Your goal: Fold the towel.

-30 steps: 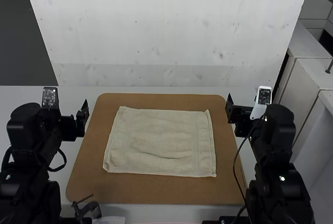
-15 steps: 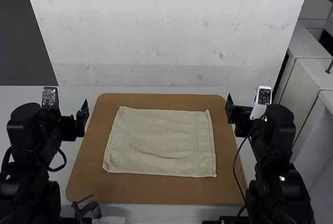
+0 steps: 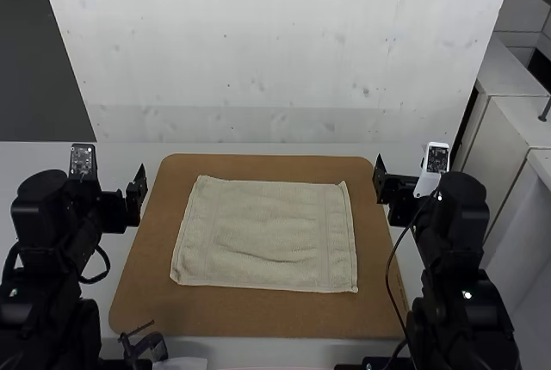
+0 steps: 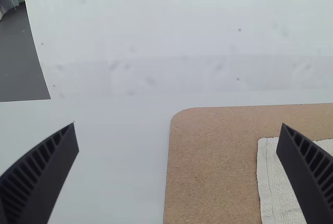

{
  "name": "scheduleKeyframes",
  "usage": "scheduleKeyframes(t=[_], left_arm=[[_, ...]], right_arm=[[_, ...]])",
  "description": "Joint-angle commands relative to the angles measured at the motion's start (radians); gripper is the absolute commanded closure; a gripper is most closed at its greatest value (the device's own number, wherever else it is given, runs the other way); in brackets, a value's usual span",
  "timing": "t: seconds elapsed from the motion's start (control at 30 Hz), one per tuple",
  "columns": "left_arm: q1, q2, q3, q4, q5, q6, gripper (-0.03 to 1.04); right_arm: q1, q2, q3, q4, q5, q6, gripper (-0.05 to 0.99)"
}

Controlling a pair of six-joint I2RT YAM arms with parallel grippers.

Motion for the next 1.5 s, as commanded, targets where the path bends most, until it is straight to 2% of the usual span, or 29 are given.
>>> scheduleKeyframes(t=[0.0,0.07,0.1,0.13,0.17,0.23,0.33,0.47,0.6,0.73,1.0,1.1,1.23,1.47], left_arm=[[0.008,-0.021,0.009,0.011,0.003,-0.006,0.03],[0.008,-0.021,0.025,-0.026,0.042,-0.014,0.03],[0.008,-0.021,0.039,-0.052,0.092,-0.012,0.03],[0.009,-0.025,0.042,-0.057,0.115,-0.012,0.03],[0.009,-0.028,0.051,-0.058,0.112,-0.014,0.03],[0.008,-0.038,0.069,-0.052,0.072,-0.012,0.03],[0.008,0.011,0.129,-0.051,0.066,-0.012,0.03],[0.005,0.226,0.238,-0.051,0.069,-0.035,0.03],[0.012,0.466,0.328,-0.045,0.06,-0.035,0.03],[0.003,0.683,0.39,-0.015,0.06,-0.028,0.02],[0.008,1.094,0.542,0.015,0.106,-0.003,0.05],[0.031,1.206,0.618,0.0,0.134,-0.006,0.05],[0.045,1.288,0.675,-0.005,0.14,-0.014,0.06],[0.048,1.364,0.68,0.017,0.141,-0.023,0.05]], right_arm=[[0.014,-0.014,0.003,0.01,-0.008,0.01,-0.03],[0.014,-0.014,0.002,0.01,-0.008,0.01,-0.03],[0.014,-0.014,0.003,0.01,-0.009,0.01,-0.03],[0.015,-0.017,0.003,0.008,-0.012,0.009,-0.03],[0.015,-0.017,0.003,0.008,-0.017,0.009,-0.03],[0.015,-0.017,0.008,0.01,-0.029,0.01,-0.03],[0.021,0.035,0.046,0.011,-0.035,0.01,-0.03],[0.031,0.214,0.106,0.04,-0.042,0.033,-0.03],[0.031,0.478,0.18,0.102,-0.042,0.047,-0.03],[0.034,0.783,0.313,0.1,-0.043,0.065,-0.03],[0.08,1.305,0.563,0.085,-0.028,0.094,-0.03],[0.107,1.458,0.638,0.076,-0.023,0.102,-0.02],[0.127,1.61,0.724,0.074,-0.023,0.122,-0.02],[0.166,1.814,0.851,0.076,-0.012,0.145,-0.02]])
